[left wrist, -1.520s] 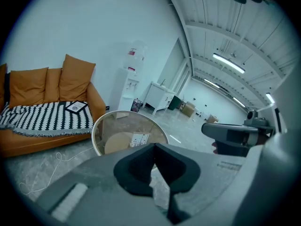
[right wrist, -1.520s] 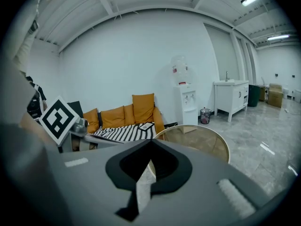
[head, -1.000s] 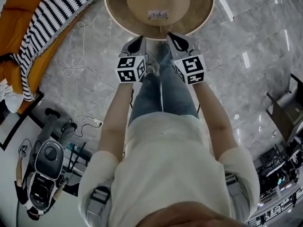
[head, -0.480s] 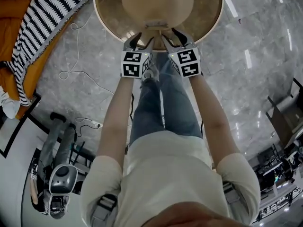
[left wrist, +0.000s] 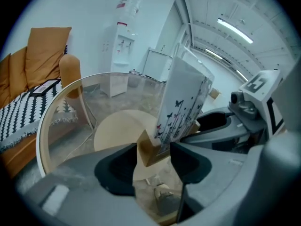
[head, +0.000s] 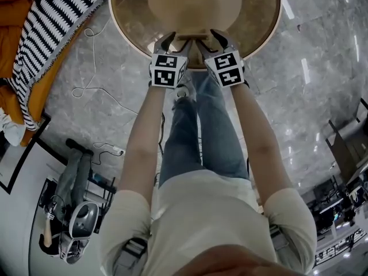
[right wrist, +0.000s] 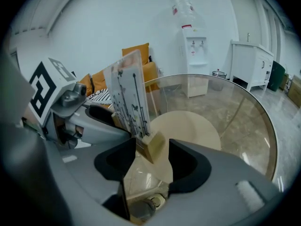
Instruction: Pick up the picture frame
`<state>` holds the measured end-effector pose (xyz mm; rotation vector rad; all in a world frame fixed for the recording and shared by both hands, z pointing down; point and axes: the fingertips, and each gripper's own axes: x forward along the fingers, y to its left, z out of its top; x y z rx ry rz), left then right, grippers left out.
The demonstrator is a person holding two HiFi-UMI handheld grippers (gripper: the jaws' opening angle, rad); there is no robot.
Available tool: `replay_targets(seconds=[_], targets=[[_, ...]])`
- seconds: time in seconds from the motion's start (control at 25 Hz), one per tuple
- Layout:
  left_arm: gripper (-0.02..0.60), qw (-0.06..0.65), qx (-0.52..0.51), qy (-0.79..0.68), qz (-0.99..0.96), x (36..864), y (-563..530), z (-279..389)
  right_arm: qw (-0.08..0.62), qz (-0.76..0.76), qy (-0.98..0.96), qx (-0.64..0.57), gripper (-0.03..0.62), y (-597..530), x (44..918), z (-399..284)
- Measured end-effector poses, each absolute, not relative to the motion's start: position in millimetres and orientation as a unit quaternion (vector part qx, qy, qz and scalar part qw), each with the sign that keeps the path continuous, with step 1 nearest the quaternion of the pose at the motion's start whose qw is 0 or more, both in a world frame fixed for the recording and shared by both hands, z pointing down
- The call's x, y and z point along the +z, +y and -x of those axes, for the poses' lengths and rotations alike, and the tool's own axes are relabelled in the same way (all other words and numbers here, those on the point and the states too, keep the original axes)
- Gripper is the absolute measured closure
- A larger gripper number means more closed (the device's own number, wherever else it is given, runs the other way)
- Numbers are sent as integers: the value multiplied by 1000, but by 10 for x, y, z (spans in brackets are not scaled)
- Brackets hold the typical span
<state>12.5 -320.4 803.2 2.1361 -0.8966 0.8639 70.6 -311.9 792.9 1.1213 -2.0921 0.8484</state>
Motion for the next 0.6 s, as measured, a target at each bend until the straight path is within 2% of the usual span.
replay_targets(seconds=[0.12, 0.6], targets=[[367, 326, 329, -339, -819, 8047, -3206, -150, 305, -423, -790, 322, 409, -3148, 7969, -673], [388, 323, 320, -351, -819, 7833, -3144, -128, 303, -450, -780, 312, 411, -3103, 7750, -666]])
